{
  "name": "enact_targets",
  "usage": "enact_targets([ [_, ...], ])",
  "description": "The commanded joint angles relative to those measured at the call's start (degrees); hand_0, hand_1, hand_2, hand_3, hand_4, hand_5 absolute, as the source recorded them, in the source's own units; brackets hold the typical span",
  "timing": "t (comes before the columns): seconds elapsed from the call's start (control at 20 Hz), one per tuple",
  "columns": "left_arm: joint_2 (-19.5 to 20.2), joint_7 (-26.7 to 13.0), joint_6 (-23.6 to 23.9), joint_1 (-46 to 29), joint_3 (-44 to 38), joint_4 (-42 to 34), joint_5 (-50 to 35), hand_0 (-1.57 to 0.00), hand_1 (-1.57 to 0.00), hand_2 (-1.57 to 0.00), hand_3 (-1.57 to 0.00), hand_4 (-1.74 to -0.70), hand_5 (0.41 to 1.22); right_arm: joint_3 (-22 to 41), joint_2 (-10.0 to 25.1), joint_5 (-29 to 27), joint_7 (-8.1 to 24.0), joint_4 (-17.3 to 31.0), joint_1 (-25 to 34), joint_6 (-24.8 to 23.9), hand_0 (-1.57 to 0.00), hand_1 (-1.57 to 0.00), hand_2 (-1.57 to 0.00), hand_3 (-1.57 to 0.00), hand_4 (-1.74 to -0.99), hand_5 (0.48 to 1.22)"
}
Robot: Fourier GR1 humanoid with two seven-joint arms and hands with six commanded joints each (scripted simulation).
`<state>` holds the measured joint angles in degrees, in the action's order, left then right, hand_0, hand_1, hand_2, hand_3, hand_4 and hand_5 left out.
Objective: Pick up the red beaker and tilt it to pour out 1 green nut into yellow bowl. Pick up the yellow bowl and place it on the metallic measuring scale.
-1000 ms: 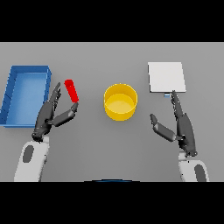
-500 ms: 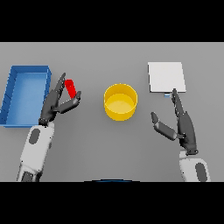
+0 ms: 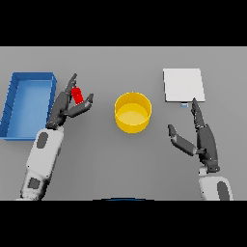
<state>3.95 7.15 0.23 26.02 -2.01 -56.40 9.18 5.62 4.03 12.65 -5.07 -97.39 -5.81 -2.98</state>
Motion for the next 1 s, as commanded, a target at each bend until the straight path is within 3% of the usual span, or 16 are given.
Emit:
enact_targets([
  [0.0,-0.3,0.7,0.1,0.9,-0.2,1.3,-0.1,0.0,0.0,0.0,0.0,-1.32,0.692,0.2,0.0,0.4,-0.1,0.2,-0.4,-0.1,0.0,0.0,0.0,0.0,-1.264,0.64],
  [0.15,-1.5,2.1,0.9,3.0,-1.4,5.1,-0.6,0.0,0.0,0.0,0.0,-1.35,0.704,-0.1,0.0,0.5,1.4,0.6,0.9,-0.4,0.0,0.0,0.0,0.0,-1.261,0.641],
  [0.2,-1.7,2.8,1.1,3.7,-2.2,5.4,-1.4,0.0,-0.03,-0.07,-0.03,-1.38,0.724,-0.2,0.1,0.5,1.2,0.9,1.2,-0.4,0.0,0.0,0.0,0.0,-1.259,0.642],
  [0.3,-2.0,3.2,1.6,4.6,-3.7,6.8,-2.7,-0.29,-0.33,-0.36,-0.29,-1.45,0.783,-0.1,0.1,0.6,0.2,0.9,0.6,-0.4,0.0,0.0,0.0,0.0,-1.258,0.644],
  [0.4,-1.6,2.4,3.1,5.3,-4.0,7.9,-1.8,-0.66,-0.7,-0.73,-0.72,-1.5,0.941,-0.1,0.3,0.7,0.1,0.4,0.2,-0.4,0.0,0.0,0.0,0.0,-1.255,0.644],
  [0.55,-1.8,4.2,3.4,6.0,-2.2,9.1,-0.4,-1.11,-1.12,-1.14,-0.97,-1.6,1.078,-0.1,0.1,0.2,-0.3,0.1,0.0,-0.2,0.0,0.0,0.0,0.0,-1.252,0.644],
  [0.6,-1.8,4.1,3.7,5.8,-1.4,8.8,0.0,-1.2,-1.21,-1.23,-1.09,-1.57,1.106,-0.6,0.4,0.3,0.9,0.3,0.5,-0.5,0.0,0.0,0.0,0.0,-1.25,0.643],
  [0.75,-2.3,3.3,3.5,5.3,-1.1,8.0,0.1,-1.38,-1.39,-1.4,-1.33,-1.51,1.162,0.3,-0.4,0.8,0.5,0.1,-0.2,-0.6,0.0,0.0,0.0,0.0,-1.257,0.645],
  [0.95,-2.5,4.2,4.9,5.5,-2.3,6.4,-2.6,-1.49,-1.5,-1.5,-1.47,-1.64,1.132,-0.3,-0.1,0.1,-0.2,0.7,-0.2,-0.3,0.0,0.0,0.0,0.0,-1.262,0.646],
])
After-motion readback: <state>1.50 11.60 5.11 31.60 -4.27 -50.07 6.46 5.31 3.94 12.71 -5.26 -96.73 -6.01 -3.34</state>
